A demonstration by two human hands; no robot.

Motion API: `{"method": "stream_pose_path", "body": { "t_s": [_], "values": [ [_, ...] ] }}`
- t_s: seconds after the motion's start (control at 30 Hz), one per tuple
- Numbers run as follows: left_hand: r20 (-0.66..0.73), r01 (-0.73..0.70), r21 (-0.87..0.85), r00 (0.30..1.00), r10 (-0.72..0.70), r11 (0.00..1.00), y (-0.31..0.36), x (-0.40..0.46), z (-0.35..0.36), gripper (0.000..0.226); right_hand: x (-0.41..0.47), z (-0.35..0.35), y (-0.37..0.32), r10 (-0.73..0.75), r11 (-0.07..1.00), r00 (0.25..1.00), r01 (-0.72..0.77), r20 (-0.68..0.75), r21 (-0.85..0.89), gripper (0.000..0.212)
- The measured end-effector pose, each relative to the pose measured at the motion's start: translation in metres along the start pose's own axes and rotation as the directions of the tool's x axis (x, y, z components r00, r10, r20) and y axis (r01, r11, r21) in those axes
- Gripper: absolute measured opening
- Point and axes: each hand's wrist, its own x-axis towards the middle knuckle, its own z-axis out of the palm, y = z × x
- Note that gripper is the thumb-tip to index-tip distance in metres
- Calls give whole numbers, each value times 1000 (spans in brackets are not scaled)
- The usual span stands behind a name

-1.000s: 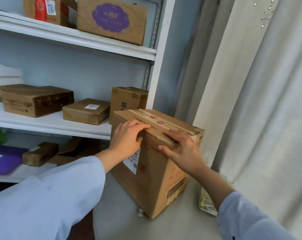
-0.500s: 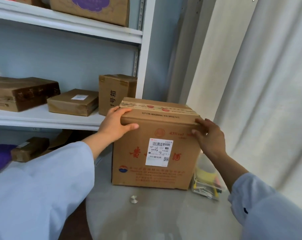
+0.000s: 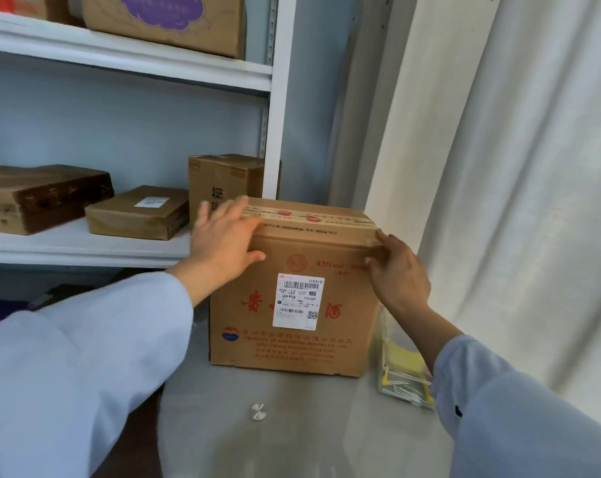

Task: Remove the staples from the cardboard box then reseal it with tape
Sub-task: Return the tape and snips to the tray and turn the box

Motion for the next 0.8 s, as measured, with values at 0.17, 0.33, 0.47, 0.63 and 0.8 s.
{"method": "stream_pose_path", "body": {
  "t_s": [0.17, 0.33, 0.47, 0.63, 0.8],
  "values": [
    [-106, -236, -38, 967, 230, 971, 62, -10, 14, 79, -3, -1, 10, 81, 972, 996, -69, -41, 223, 63],
    [-162, -231, -49, 962, 220, 972, 95, -7, 34, 86, -16, 11, 77, 238, 971, 954, -238, 182, -22, 54],
    [-220, -153, -77, 966, 133, 985, 118, -5, 46, 77, -48, 34, 134, 425, 900, 790, -317, 442, -298, 83],
    [-244, -155, -50, 960, 138, 987, 122, -6, 57, 82, -58, 69, 153, 423, 885, 817, -281, 392, -370, 89],
    [-233, -152, -46, 963, 137, 987, 122, -6, 55, 82, -41, 75, 158, 385, 905, 817, -241, 429, -351, 86]
  ]
}}
